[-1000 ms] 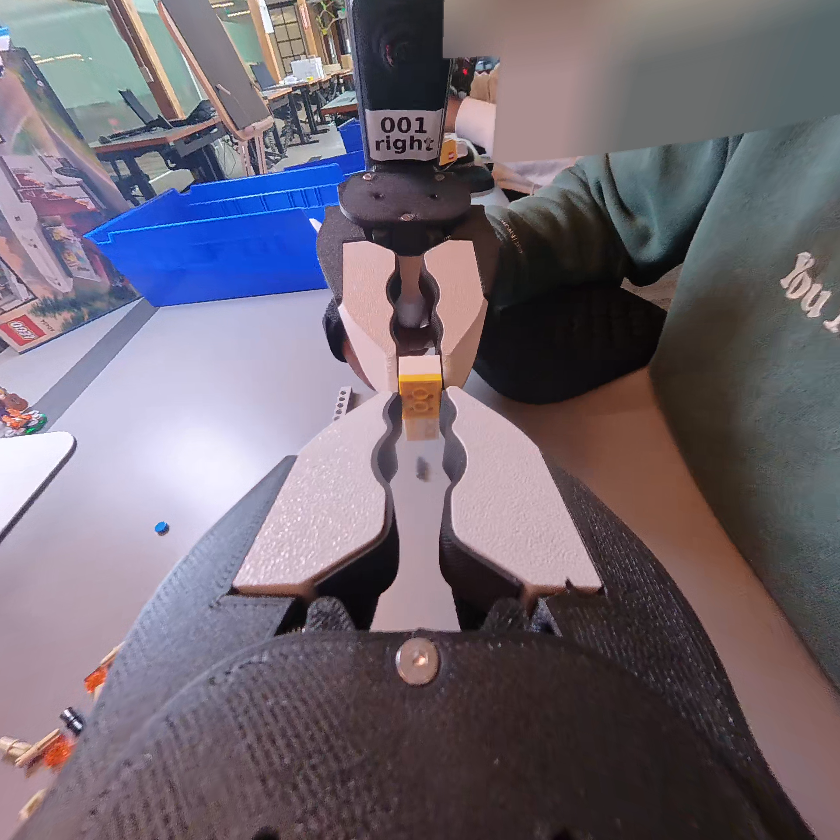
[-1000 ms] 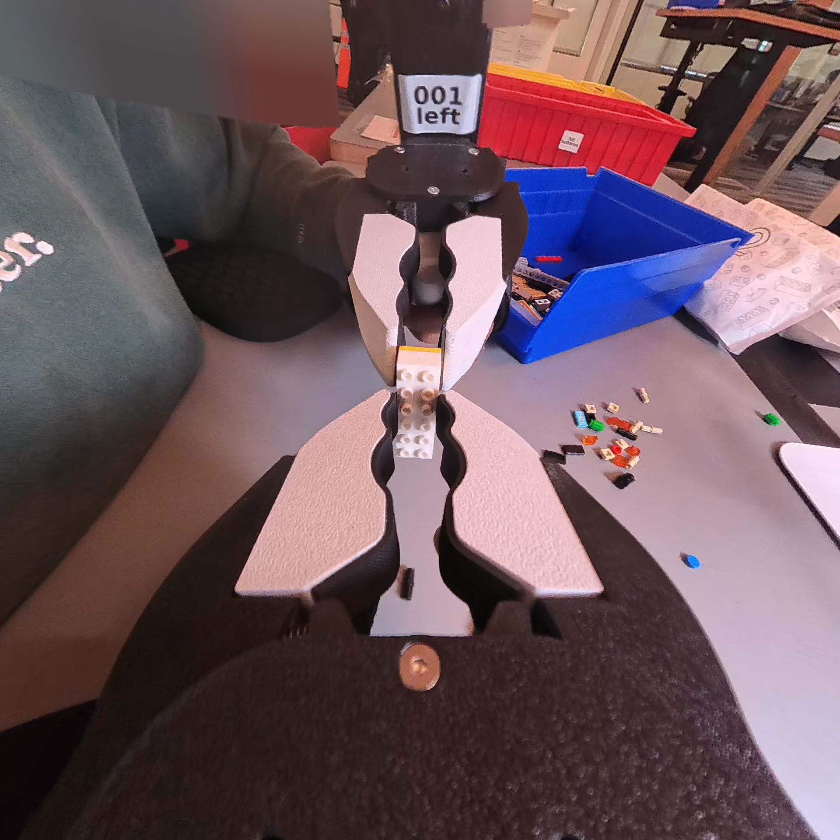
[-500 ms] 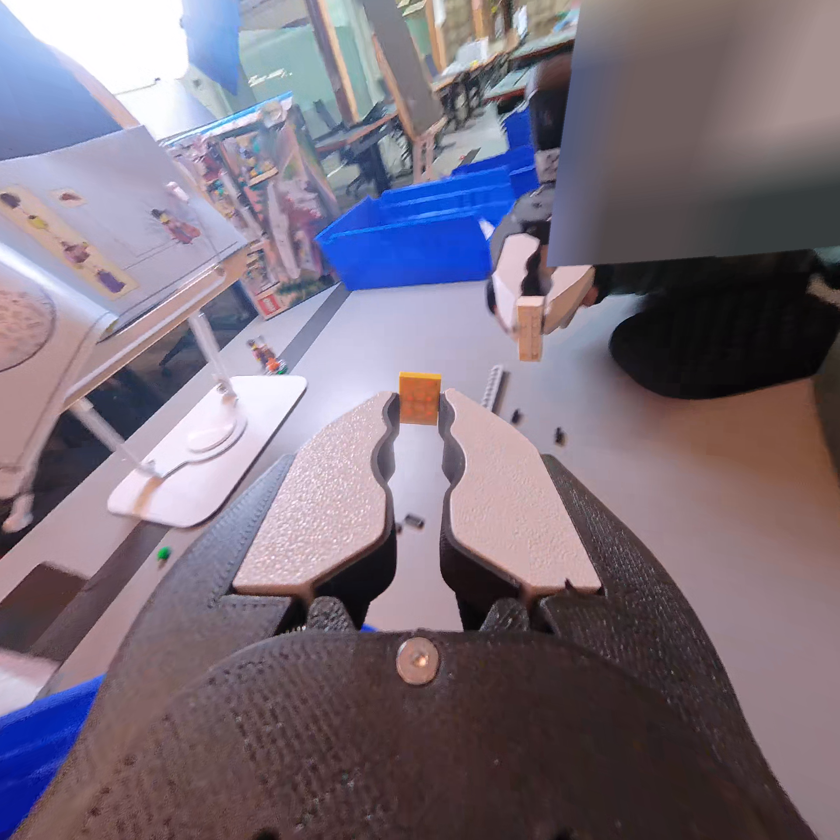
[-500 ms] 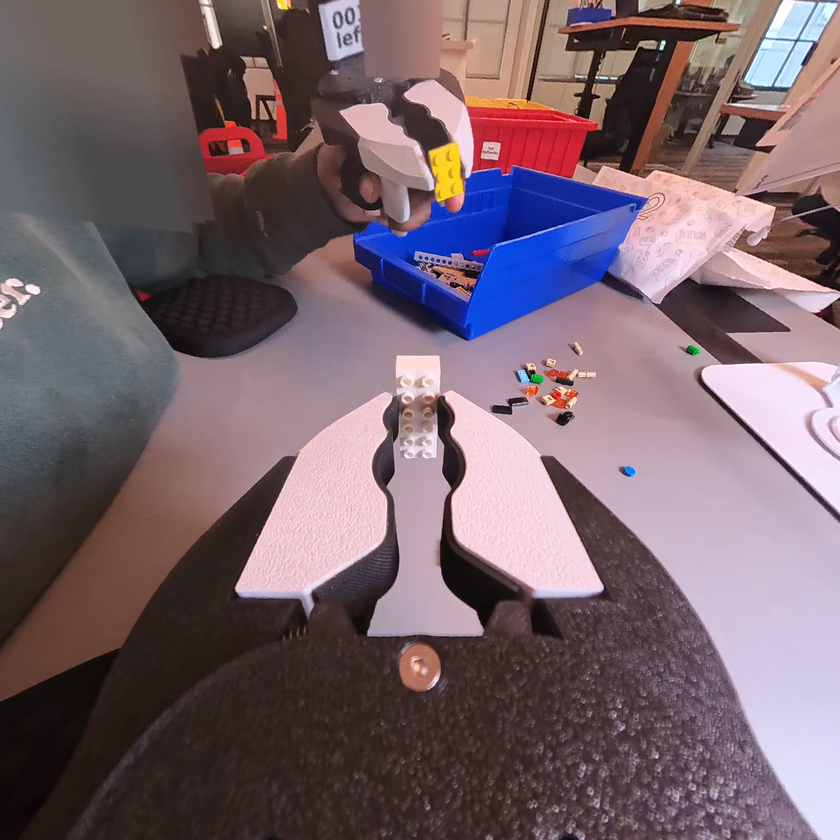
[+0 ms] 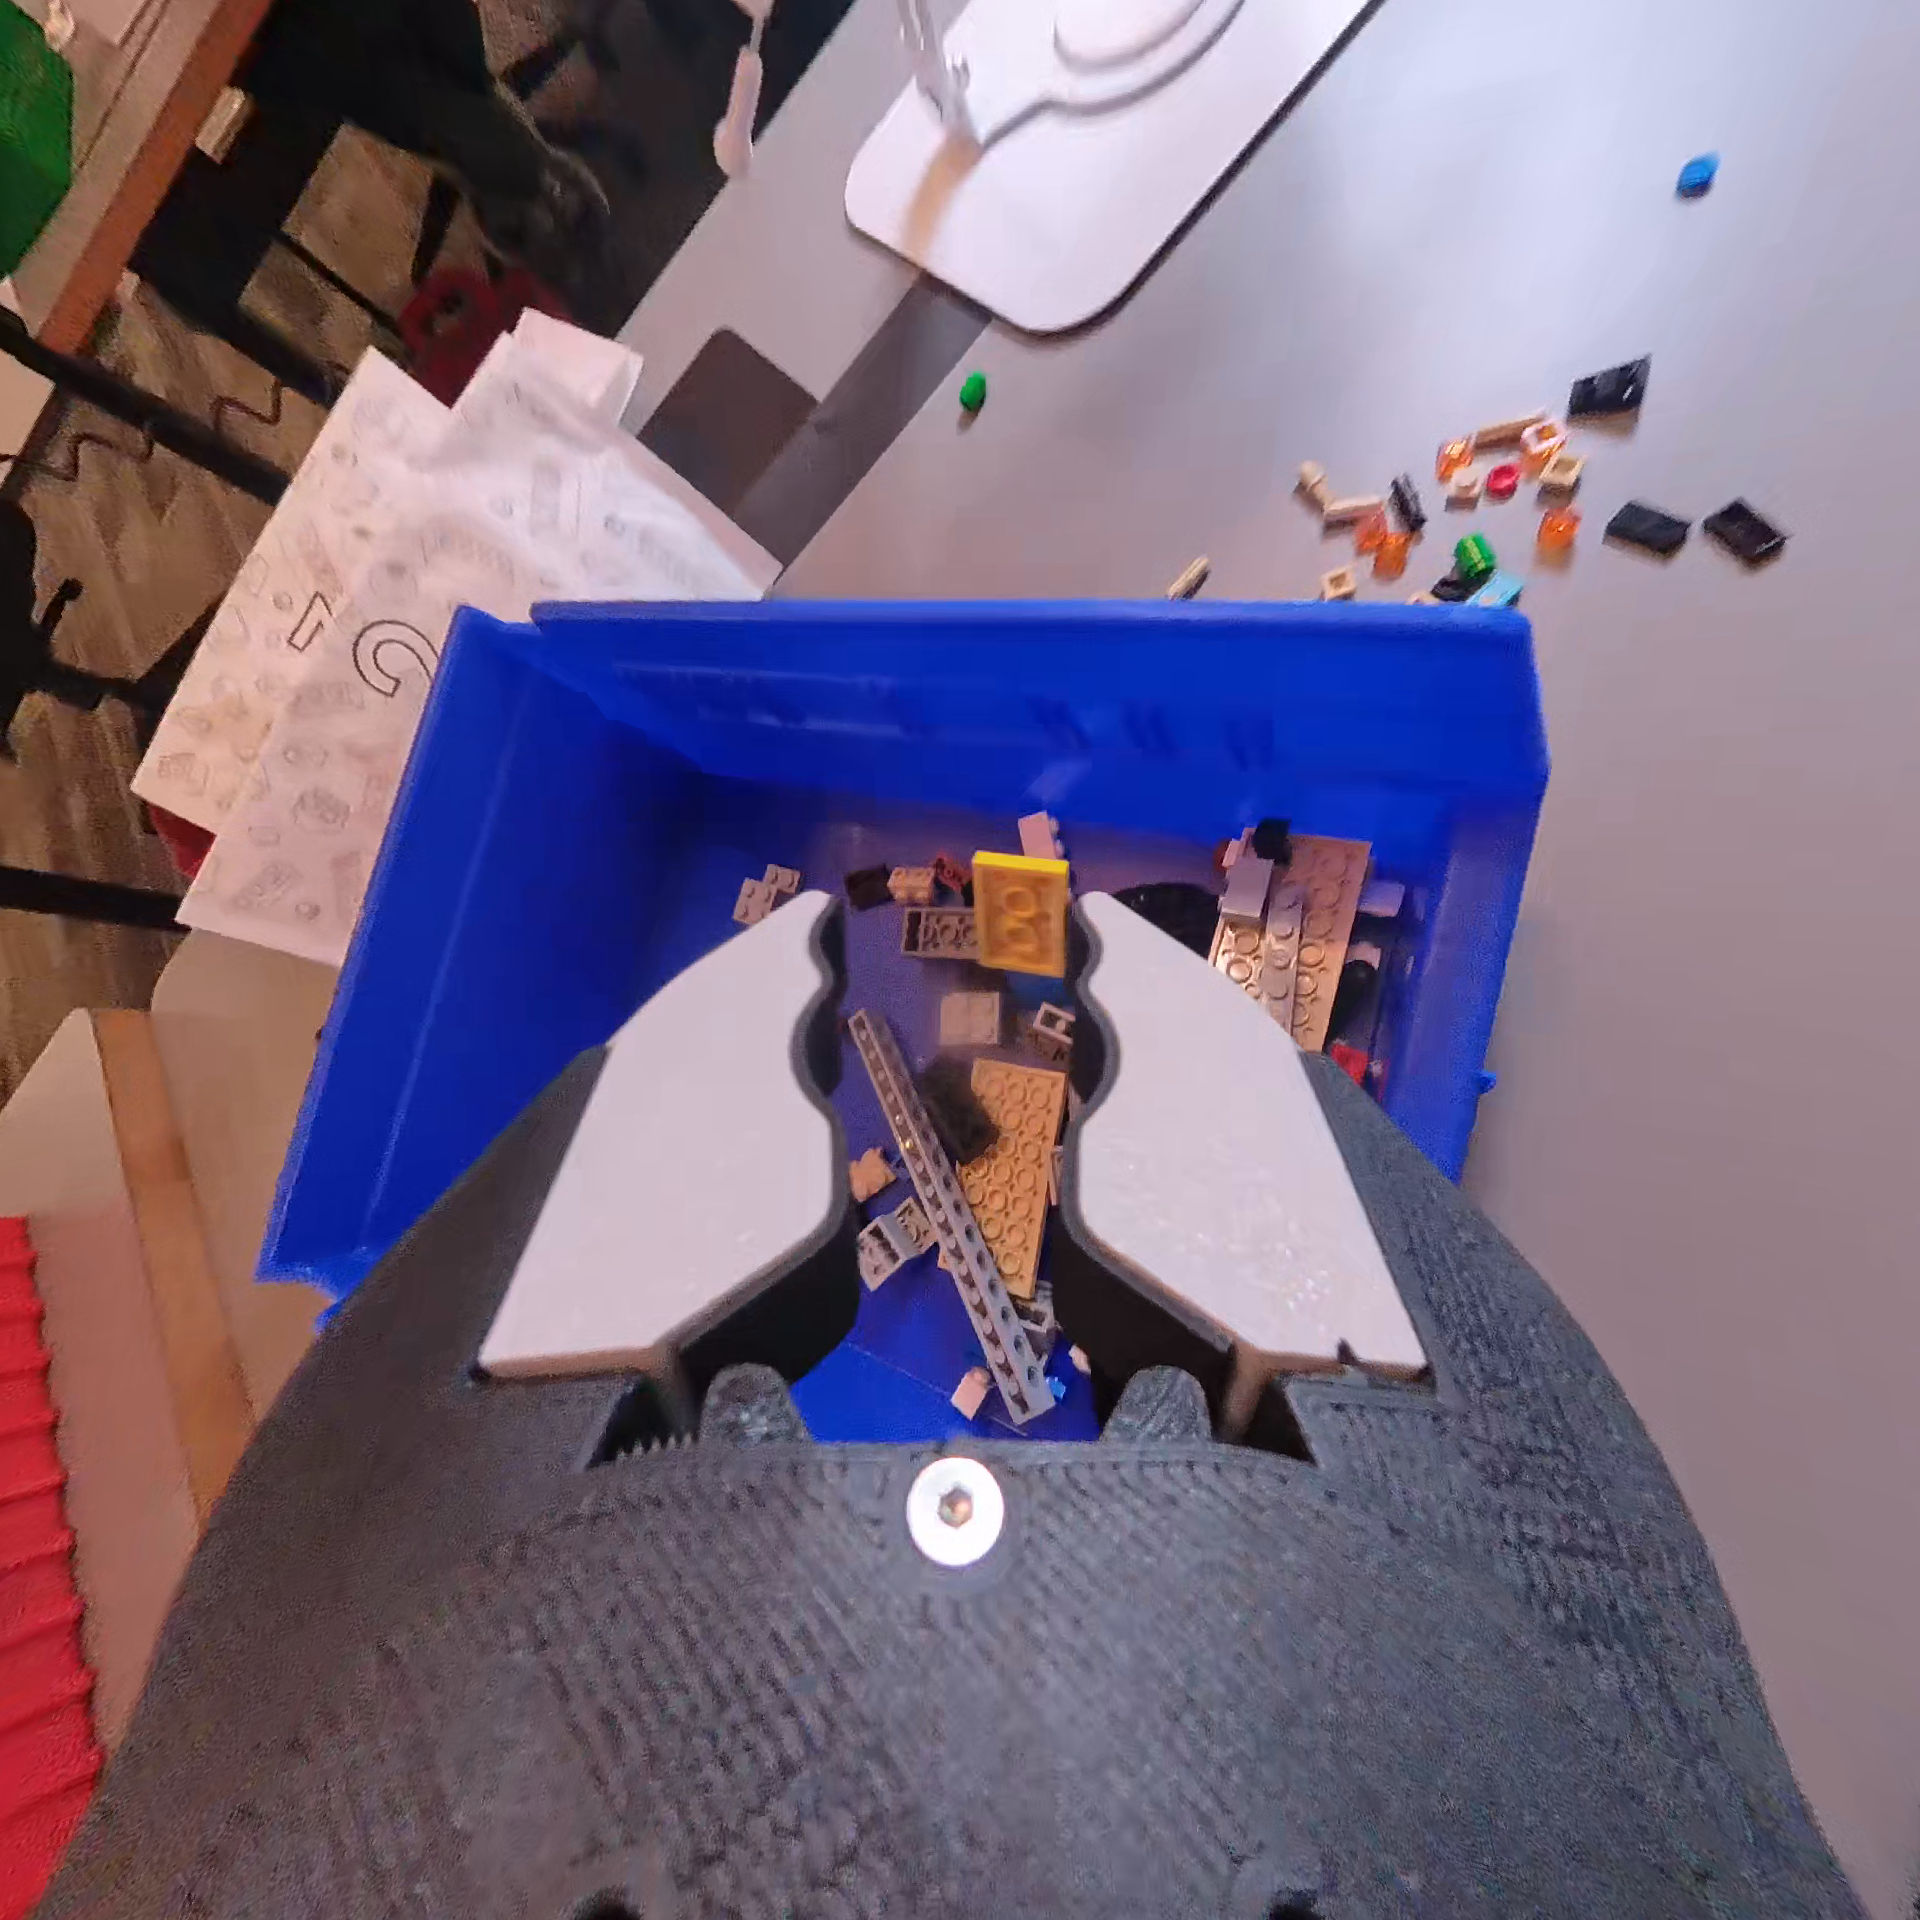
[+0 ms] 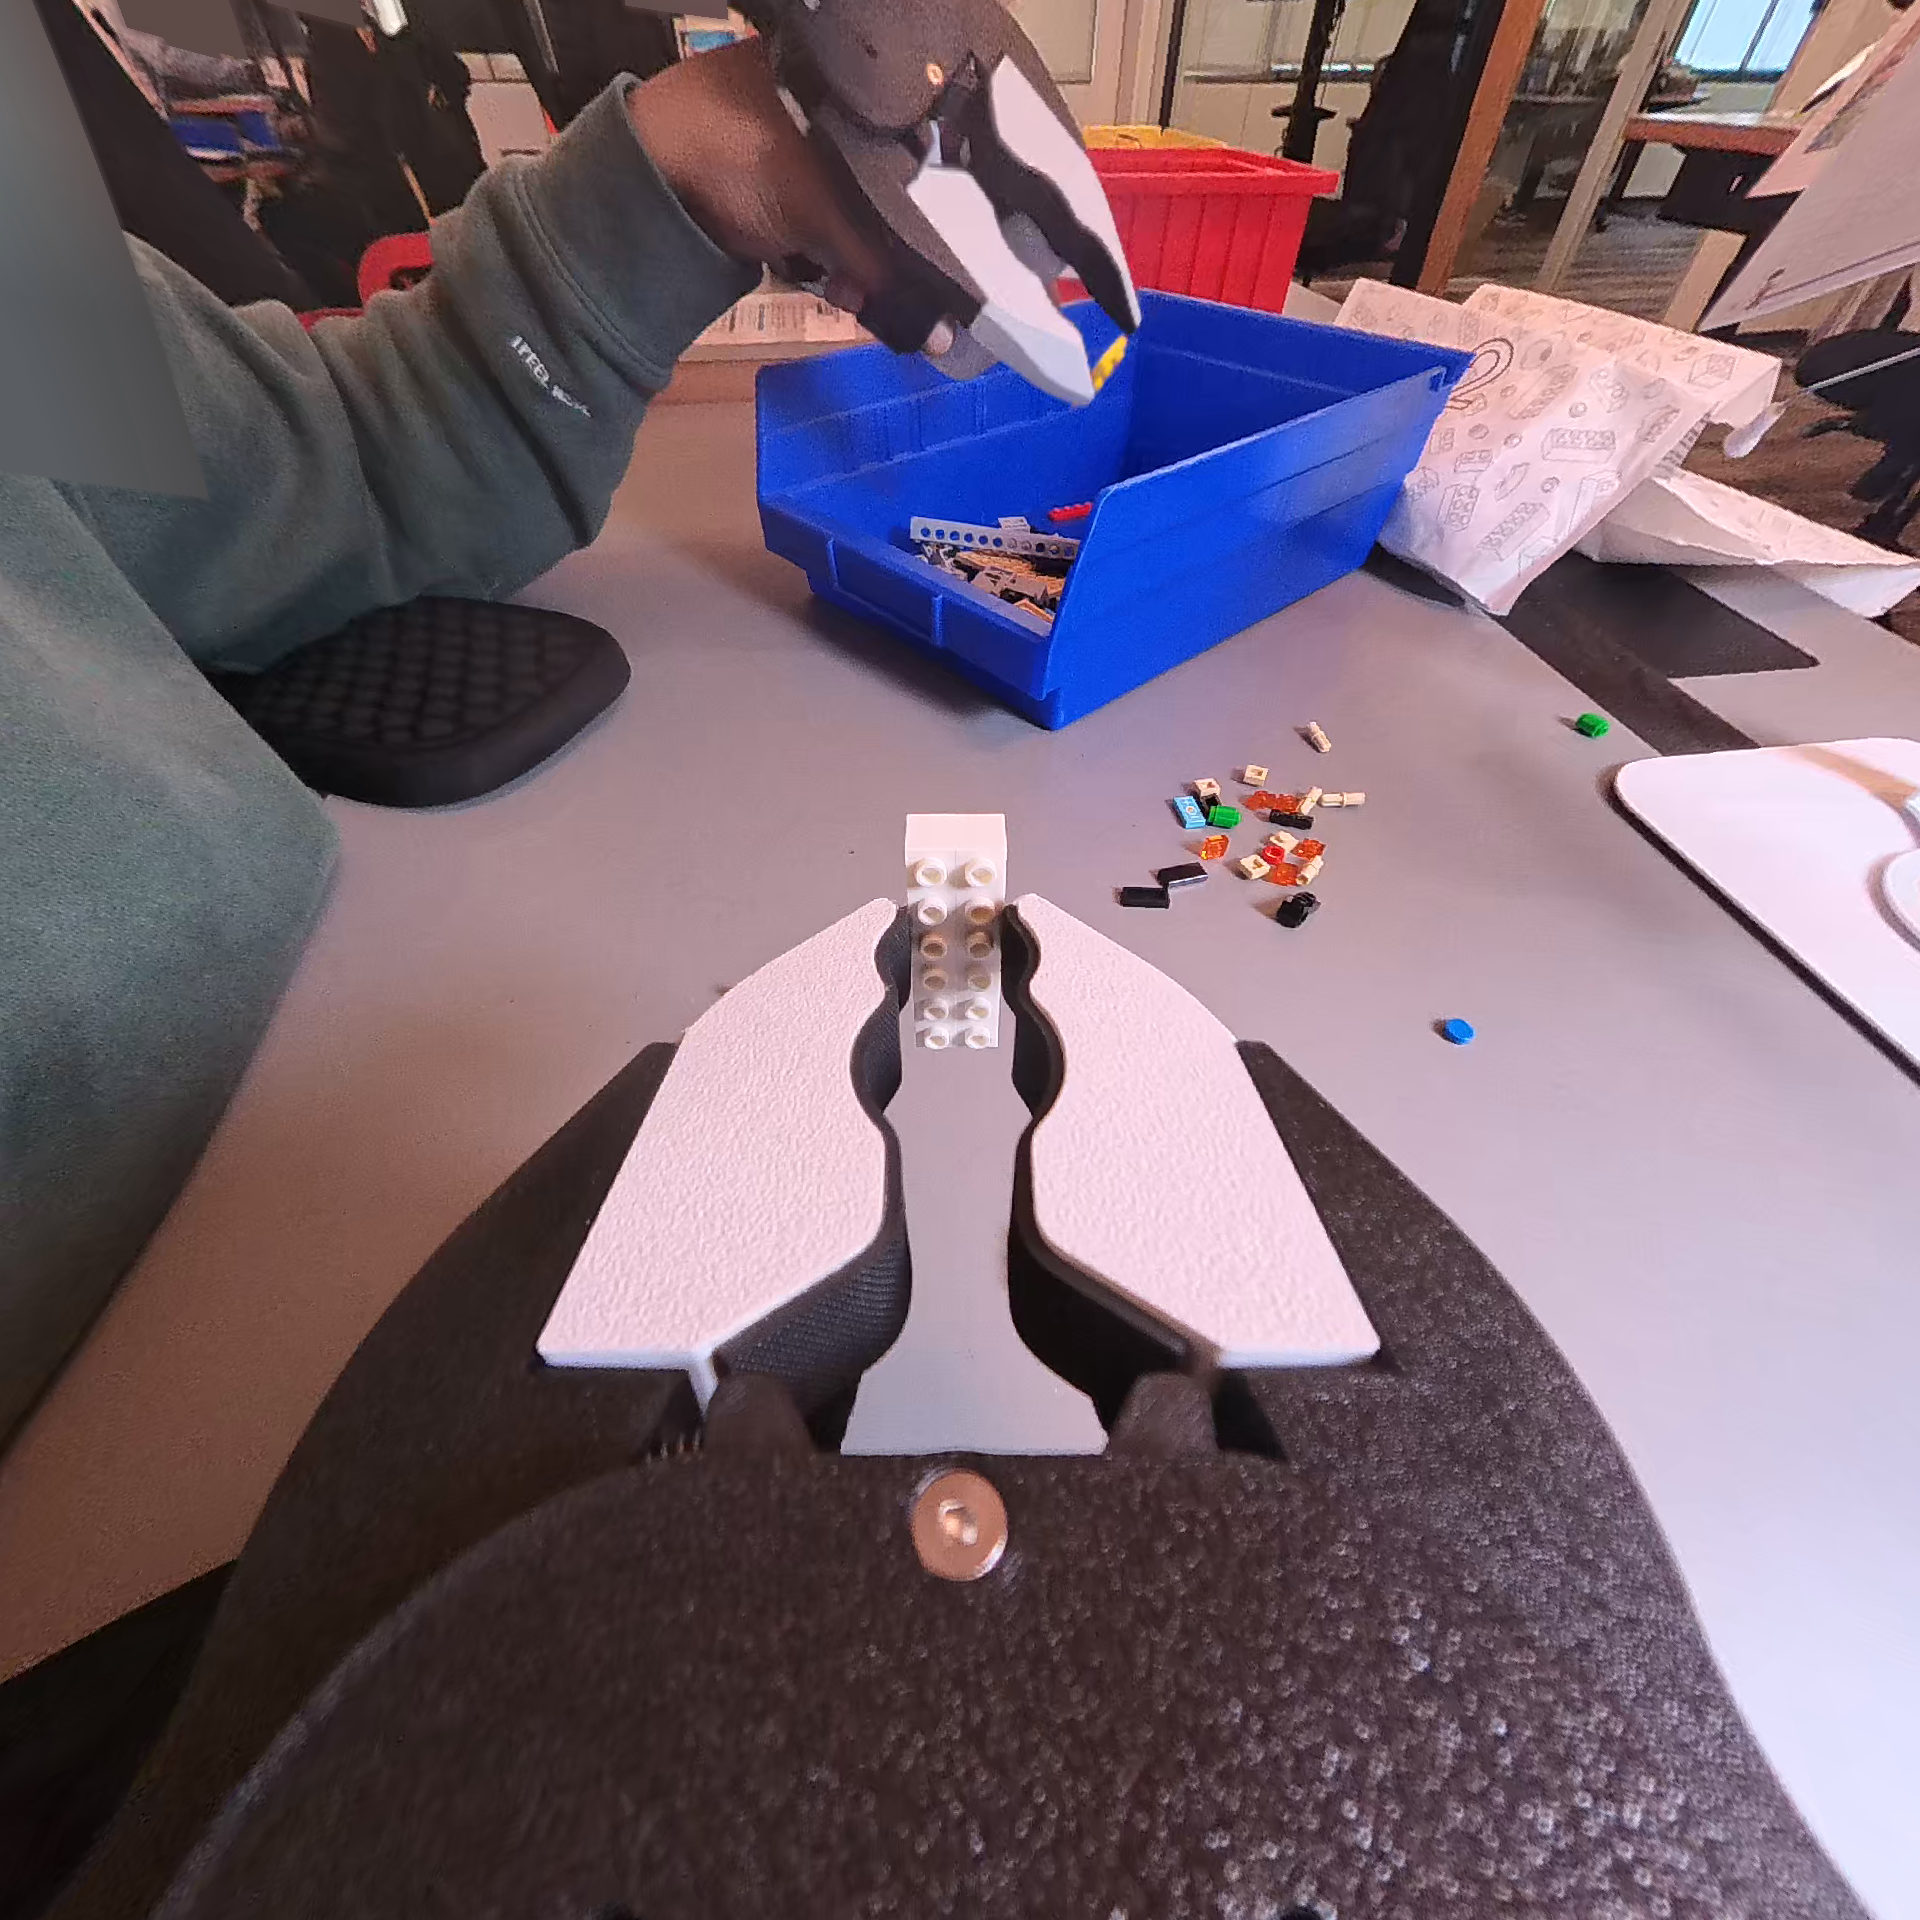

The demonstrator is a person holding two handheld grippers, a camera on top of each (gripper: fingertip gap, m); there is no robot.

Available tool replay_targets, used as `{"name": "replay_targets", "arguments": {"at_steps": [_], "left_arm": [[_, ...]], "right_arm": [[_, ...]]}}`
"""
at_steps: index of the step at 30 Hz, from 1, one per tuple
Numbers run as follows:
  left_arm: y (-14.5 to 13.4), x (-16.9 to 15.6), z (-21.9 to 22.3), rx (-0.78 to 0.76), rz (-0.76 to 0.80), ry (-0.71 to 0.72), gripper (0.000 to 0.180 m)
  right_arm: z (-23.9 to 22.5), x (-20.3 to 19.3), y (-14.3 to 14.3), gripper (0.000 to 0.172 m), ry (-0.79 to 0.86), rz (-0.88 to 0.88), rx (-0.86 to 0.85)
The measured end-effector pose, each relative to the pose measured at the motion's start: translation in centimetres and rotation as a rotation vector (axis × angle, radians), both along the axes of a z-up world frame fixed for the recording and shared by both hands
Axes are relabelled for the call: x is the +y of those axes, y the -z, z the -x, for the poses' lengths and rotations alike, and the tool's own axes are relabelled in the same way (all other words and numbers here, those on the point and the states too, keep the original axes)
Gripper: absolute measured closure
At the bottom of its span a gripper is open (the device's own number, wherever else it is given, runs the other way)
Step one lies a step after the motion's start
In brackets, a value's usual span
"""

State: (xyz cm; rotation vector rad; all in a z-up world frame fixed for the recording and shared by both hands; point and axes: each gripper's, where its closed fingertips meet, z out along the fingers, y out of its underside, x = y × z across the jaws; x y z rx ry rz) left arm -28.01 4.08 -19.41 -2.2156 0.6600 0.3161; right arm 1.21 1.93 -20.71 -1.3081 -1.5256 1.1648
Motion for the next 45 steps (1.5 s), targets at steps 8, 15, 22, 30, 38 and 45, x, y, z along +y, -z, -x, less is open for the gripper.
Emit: {"name": "replay_targets", "arguments": {"at_steps": [8, 15, 22, 30, 38, 45], "left_arm": [[0.1, 0.3, -3.6, -0.003, -0.029, 0.126, 0.120], [-0.8, -2.1, -21.1, -0.599, -0.053, 0.596, 0.133], [3.0, -0.2, -27.0, -0.884, 0.061, 0.536, 0.140], [4.2, -0.2, -27.0, -0.886, 0.103, 0.522, 0.158], [4.5, 0.0, -26.6, -0.866, 0.100, 0.527, 0.167], [3.9, -0.5, -26.5, -0.814, 0.063, 0.603, 0.168]], "right_arm": [[0.5, 0.0, 0.7, 0.155, 0.033, -0.048, -0.017], [1.7, 1.7, 1.7, 0.155, 0.222, -0.206, -0.113], [3.1, 2.3, 3.3, 0.155, 0.328, -0.278, -0.256], [3.5, 2.3, 4.6, 0.156, 0.345, -0.354, -0.339], [3.5, 2.2, 4.9, 0.156, 0.347, -0.378, -0.353], [3.5, 1.8, 4.1, 0.155, 0.323, -0.379, -0.304]]}}
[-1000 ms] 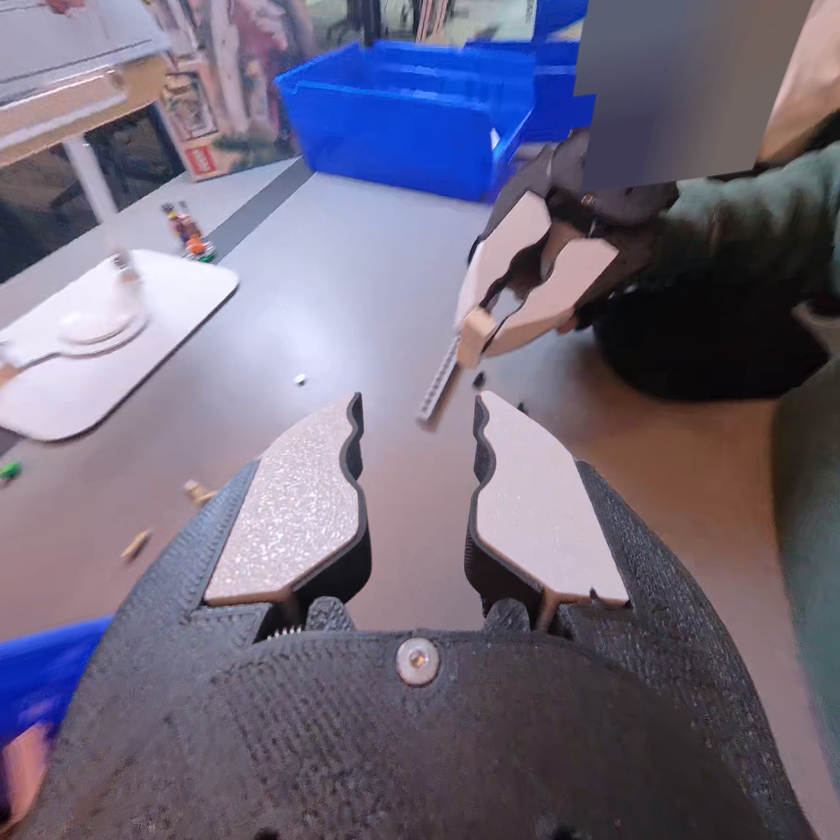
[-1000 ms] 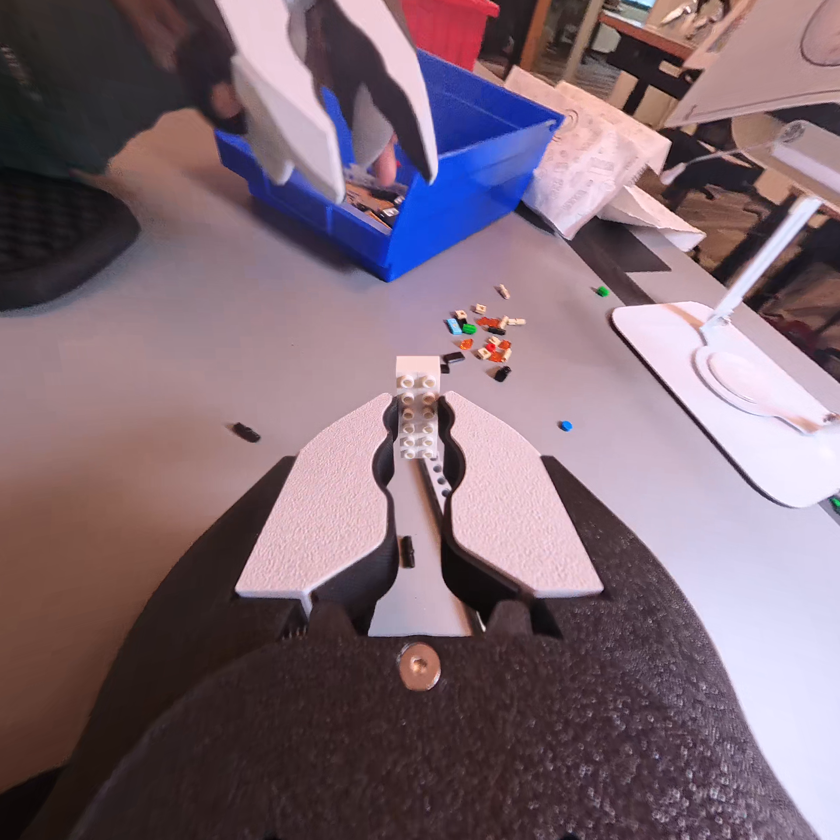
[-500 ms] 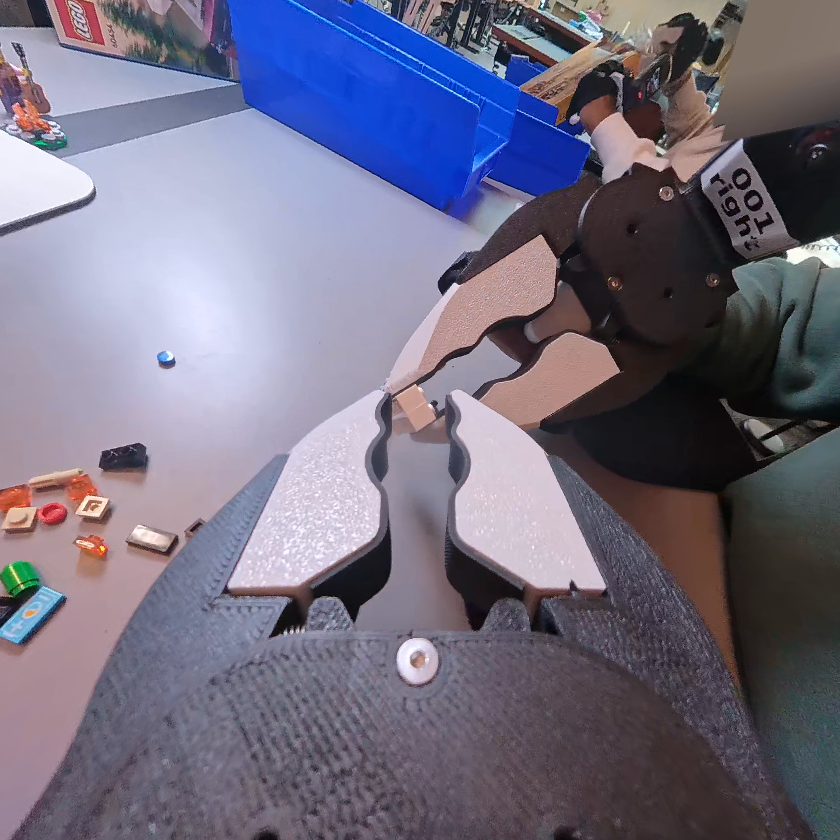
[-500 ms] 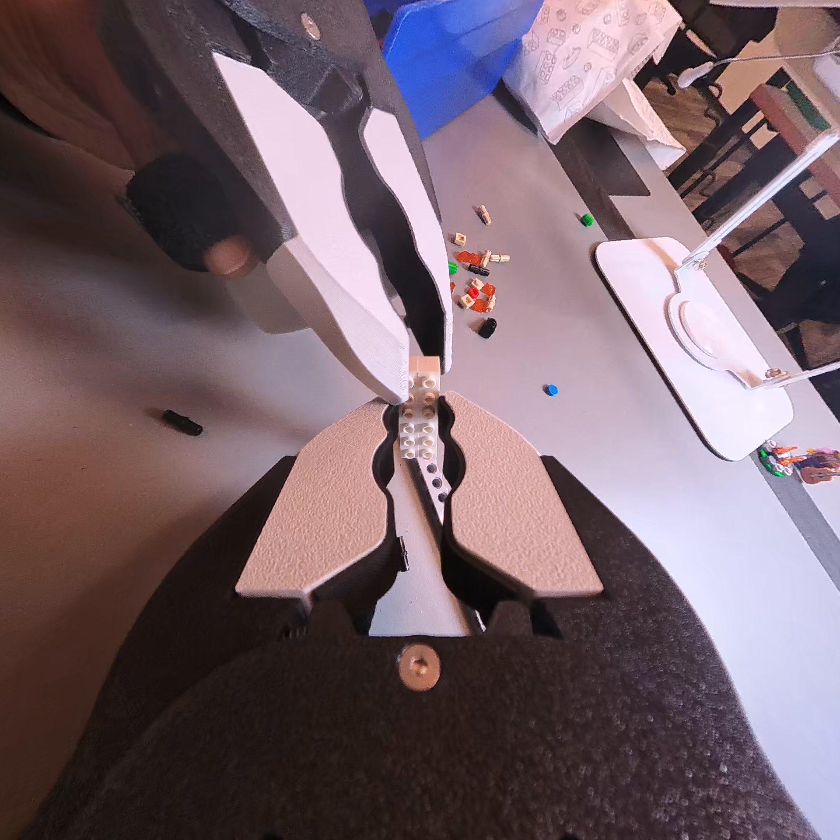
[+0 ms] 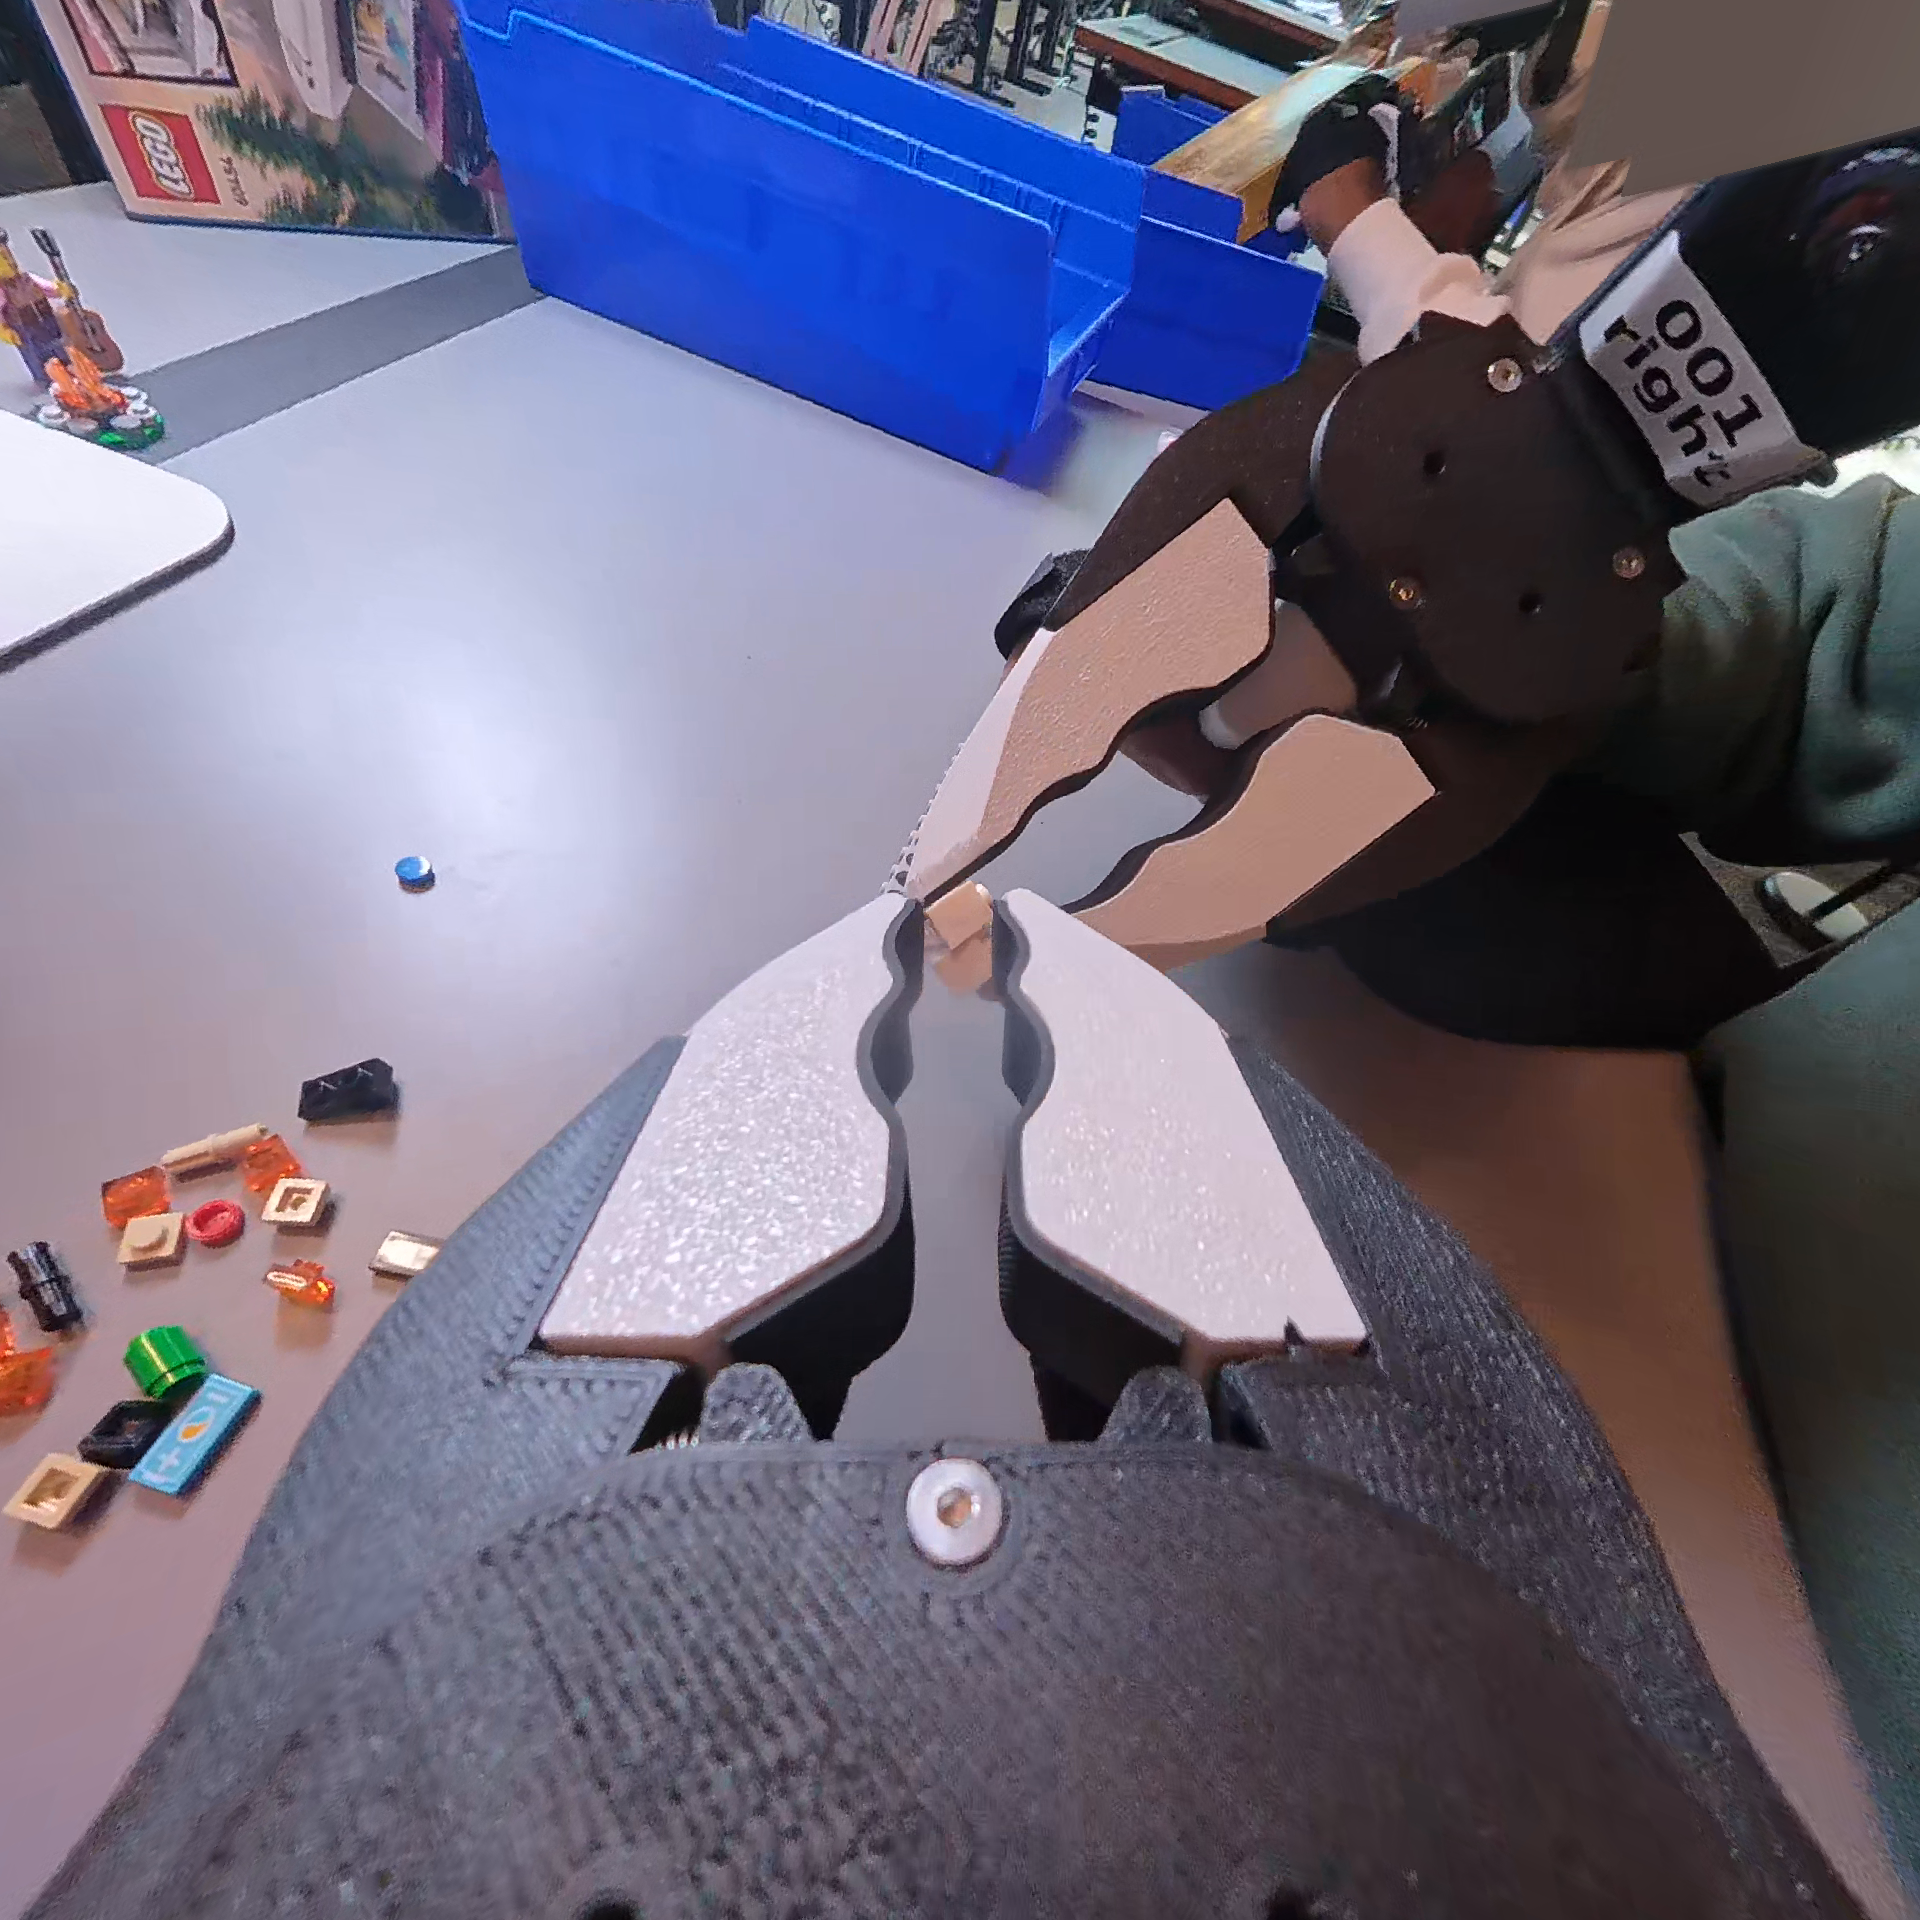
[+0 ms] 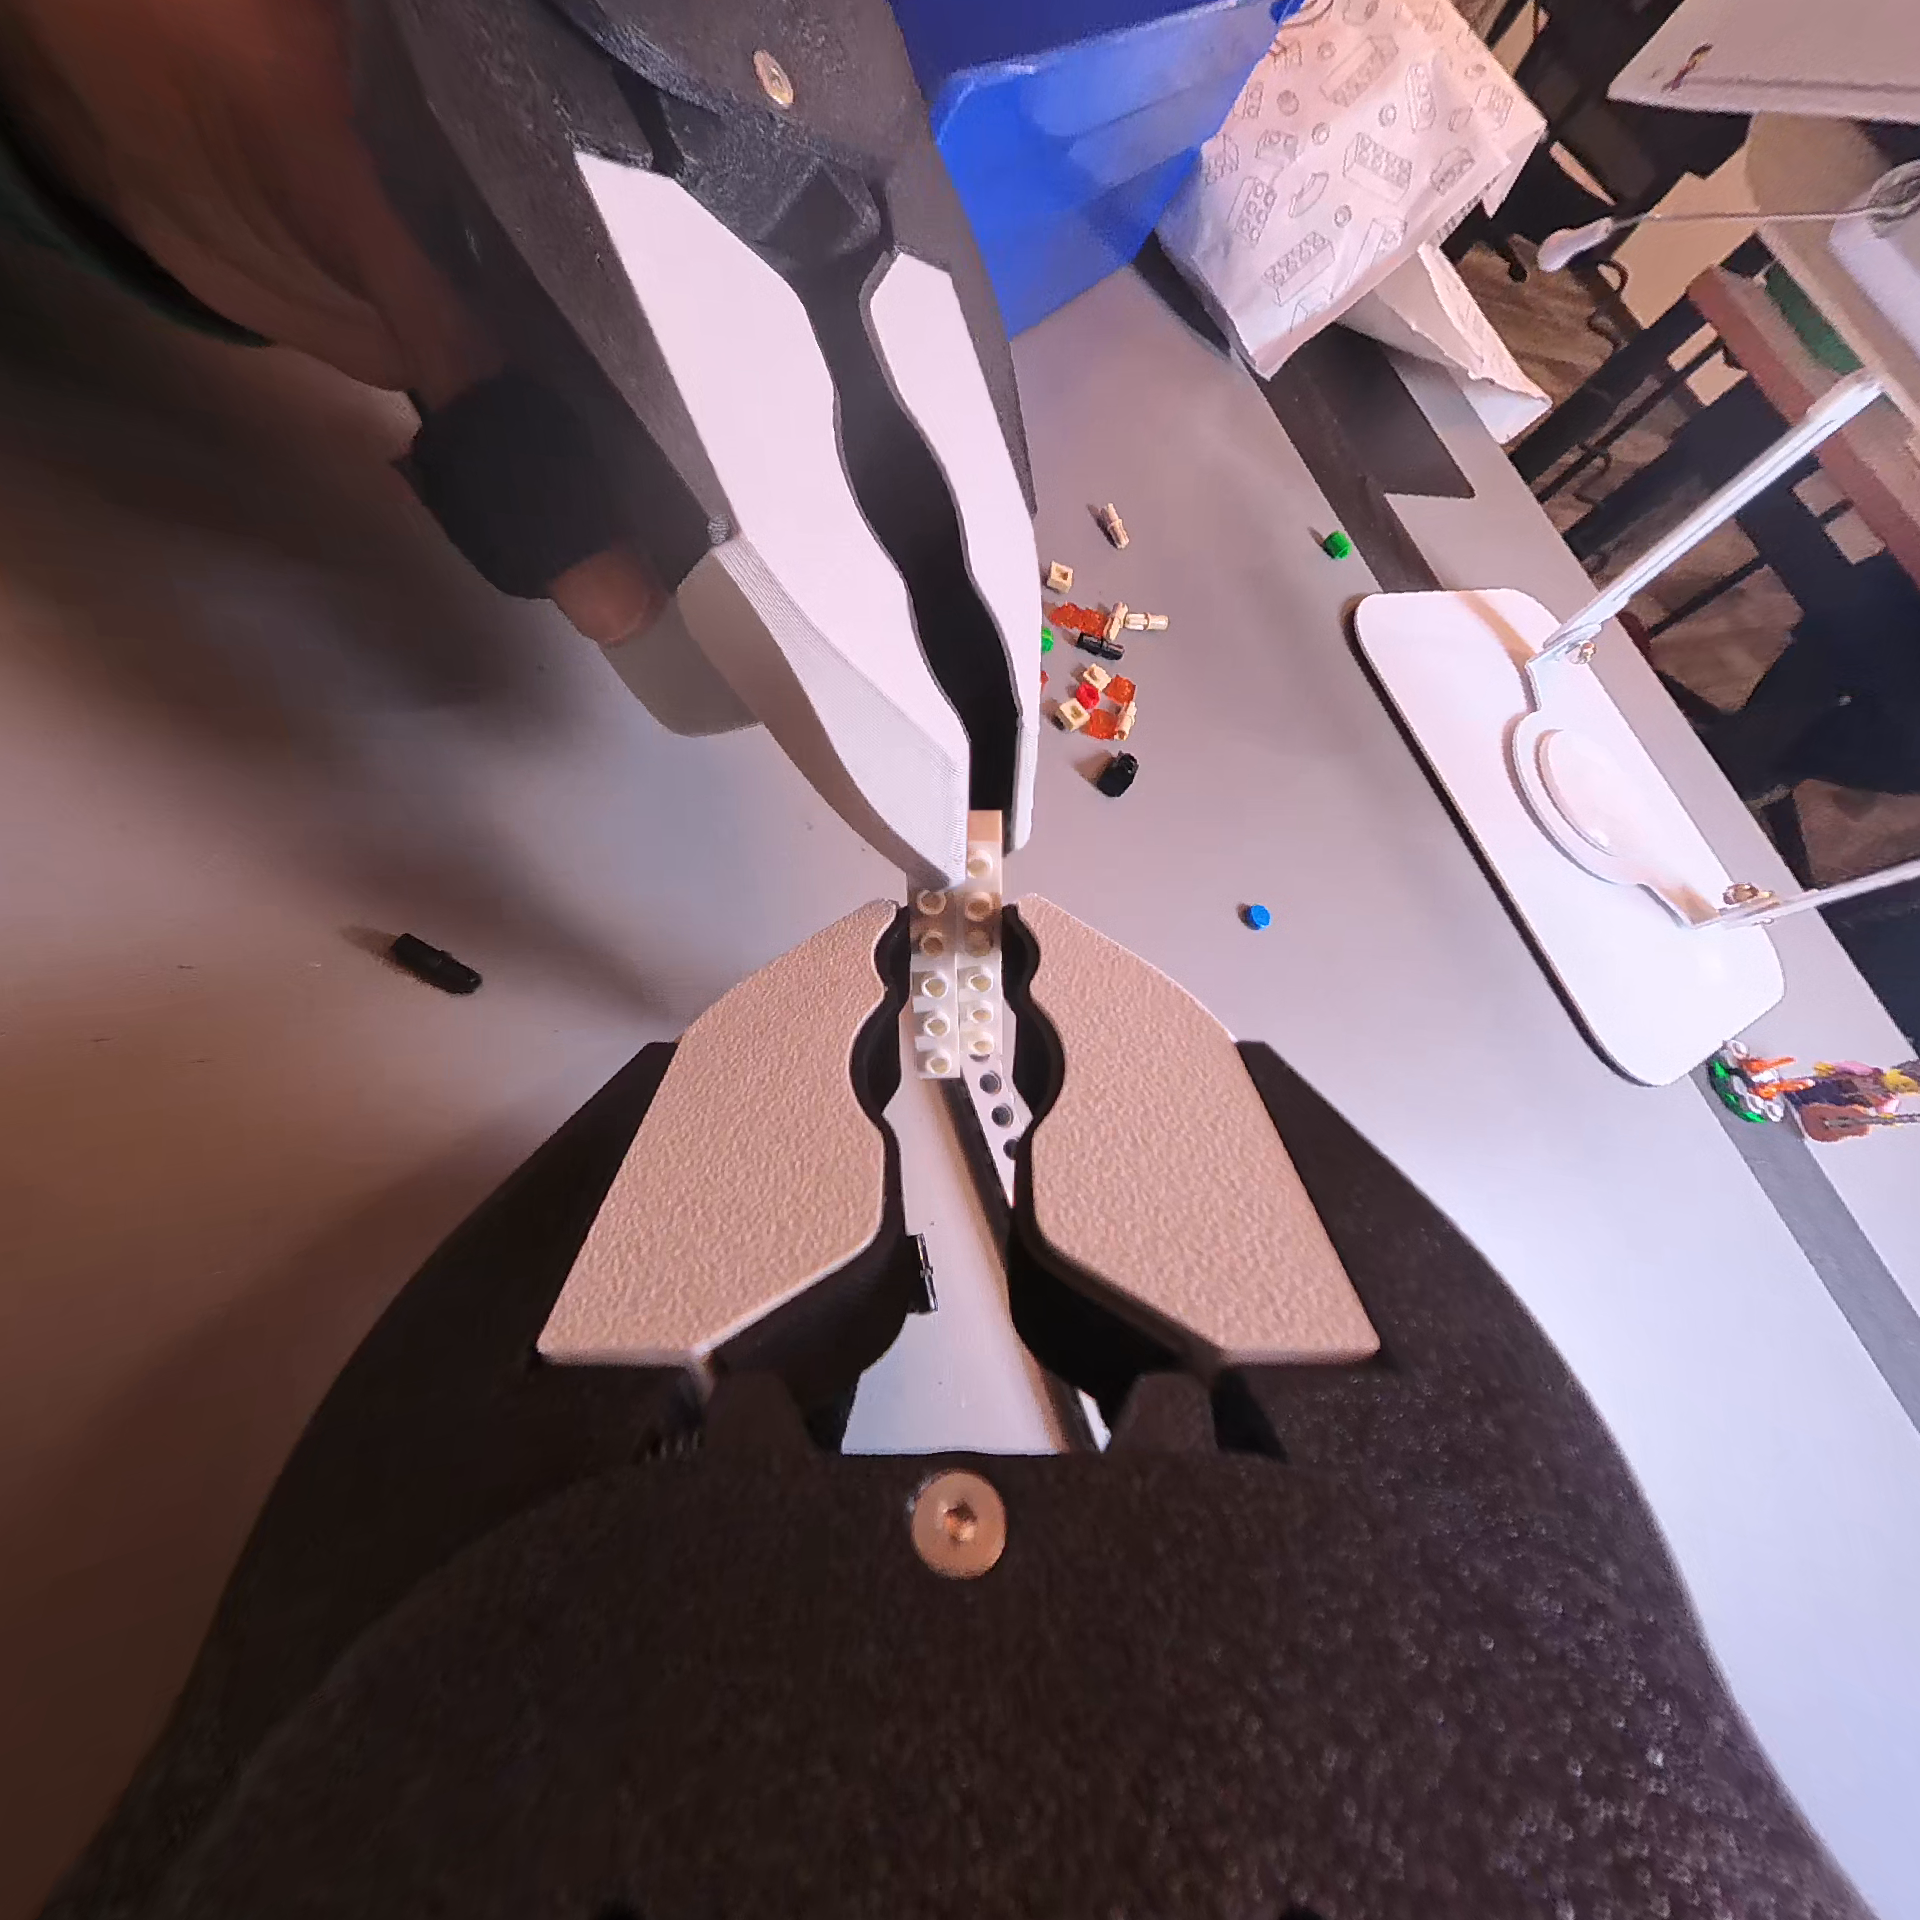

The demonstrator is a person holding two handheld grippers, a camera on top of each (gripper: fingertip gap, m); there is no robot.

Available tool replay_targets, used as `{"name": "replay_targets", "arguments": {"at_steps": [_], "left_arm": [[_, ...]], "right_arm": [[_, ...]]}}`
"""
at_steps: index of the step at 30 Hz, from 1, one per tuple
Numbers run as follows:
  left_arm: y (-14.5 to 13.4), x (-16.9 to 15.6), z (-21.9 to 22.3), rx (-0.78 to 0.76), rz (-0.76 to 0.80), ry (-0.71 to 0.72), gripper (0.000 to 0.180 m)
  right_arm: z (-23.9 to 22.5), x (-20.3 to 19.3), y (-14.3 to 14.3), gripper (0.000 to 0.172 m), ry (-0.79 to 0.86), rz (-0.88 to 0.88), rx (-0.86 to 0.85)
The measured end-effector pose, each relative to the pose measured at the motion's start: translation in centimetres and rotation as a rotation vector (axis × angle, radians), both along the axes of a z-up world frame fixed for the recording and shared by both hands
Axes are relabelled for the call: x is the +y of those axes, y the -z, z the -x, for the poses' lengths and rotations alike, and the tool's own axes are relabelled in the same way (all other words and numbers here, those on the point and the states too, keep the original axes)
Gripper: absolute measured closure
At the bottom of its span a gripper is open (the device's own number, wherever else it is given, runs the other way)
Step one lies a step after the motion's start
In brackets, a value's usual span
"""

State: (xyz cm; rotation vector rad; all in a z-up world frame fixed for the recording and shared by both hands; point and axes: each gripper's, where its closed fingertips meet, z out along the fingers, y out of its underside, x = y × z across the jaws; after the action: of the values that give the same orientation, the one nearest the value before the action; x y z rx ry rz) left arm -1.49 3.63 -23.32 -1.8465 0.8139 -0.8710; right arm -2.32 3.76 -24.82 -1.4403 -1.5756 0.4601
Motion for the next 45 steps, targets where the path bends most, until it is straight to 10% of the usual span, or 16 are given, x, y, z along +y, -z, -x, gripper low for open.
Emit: {"name": "replay_targets", "arguments": {"at_steps": [13, 23, 32, 45], "left_arm": [[-1.4, -2.7, -0.1, -0.016, -0.097, 0.181, 0.168], [-2.6, -3.6, 0.0, -0.035, -0.163, 0.240, 0.168], [-5.0, -1.9, 7.7, 0.548, -0.354, 0.107, 0.168], [-0.8, -3.9, 22.9, 1.050, 0.104, -0.085, 0.168]], "right_arm": [[-1.8, -2.5, -1.1, 0.139, -0.273, 0.382, 0.146], [-1.8, -2.7, -1.8, 0.160, -0.314, 0.176, 0.171], [-3.5, -0.3, 1.2, 0.150, -0.222, 0.193, -0.031], [-3.1, 1.6, 4.6, 0.160, -0.101, 0.141, -0.275]]}}
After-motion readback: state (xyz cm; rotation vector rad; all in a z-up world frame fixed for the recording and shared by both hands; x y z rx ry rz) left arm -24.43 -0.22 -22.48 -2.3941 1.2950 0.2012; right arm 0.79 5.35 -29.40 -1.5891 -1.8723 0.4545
